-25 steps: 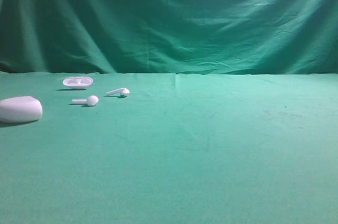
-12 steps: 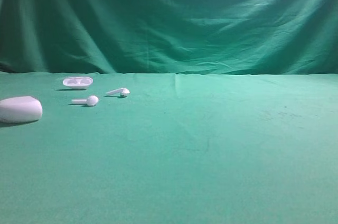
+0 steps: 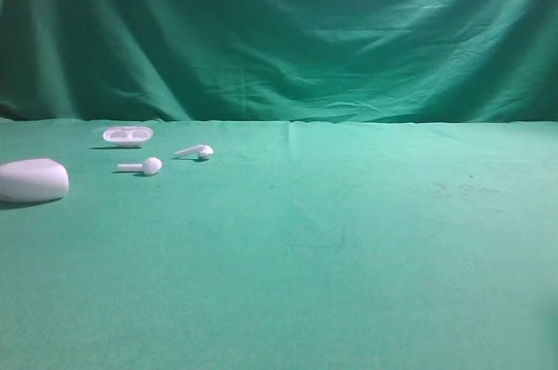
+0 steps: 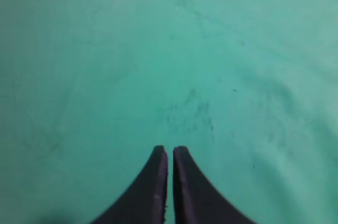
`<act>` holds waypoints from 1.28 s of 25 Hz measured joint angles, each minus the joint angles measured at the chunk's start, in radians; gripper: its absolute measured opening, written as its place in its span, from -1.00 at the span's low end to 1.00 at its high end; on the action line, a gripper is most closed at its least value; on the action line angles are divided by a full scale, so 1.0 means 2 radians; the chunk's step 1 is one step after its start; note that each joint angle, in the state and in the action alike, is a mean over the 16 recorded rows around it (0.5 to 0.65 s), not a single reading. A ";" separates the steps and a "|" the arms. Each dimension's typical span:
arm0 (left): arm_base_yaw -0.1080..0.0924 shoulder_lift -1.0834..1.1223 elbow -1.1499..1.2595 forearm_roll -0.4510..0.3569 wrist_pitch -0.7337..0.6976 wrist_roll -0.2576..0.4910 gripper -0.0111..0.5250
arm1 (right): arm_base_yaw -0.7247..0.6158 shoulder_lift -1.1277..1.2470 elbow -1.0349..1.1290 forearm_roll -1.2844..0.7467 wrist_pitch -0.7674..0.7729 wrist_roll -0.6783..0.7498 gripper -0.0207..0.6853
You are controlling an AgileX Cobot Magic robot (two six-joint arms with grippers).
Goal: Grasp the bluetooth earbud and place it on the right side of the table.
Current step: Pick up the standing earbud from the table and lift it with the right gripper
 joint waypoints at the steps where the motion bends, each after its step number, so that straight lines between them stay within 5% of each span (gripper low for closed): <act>1: 0.000 0.000 0.000 0.000 0.000 0.000 -0.96 | 0.011 0.024 -0.018 0.004 0.004 -0.013 -0.94; 8: 0.000 0.000 0.000 0.000 0.000 0.000 -0.96 | 0.094 0.191 -0.165 0.007 0.014 -0.047 -0.75; 22: 0.000 0.000 0.000 0.000 0.000 0.000 -0.96 | 0.156 0.466 -0.436 0.004 0.018 -0.072 0.23; 32: 0.000 0.000 0.000 0.000 0.000 0.000 -0.96 | 0.158 0.546 -0.500 0.007 -0.024 -0.075 0.37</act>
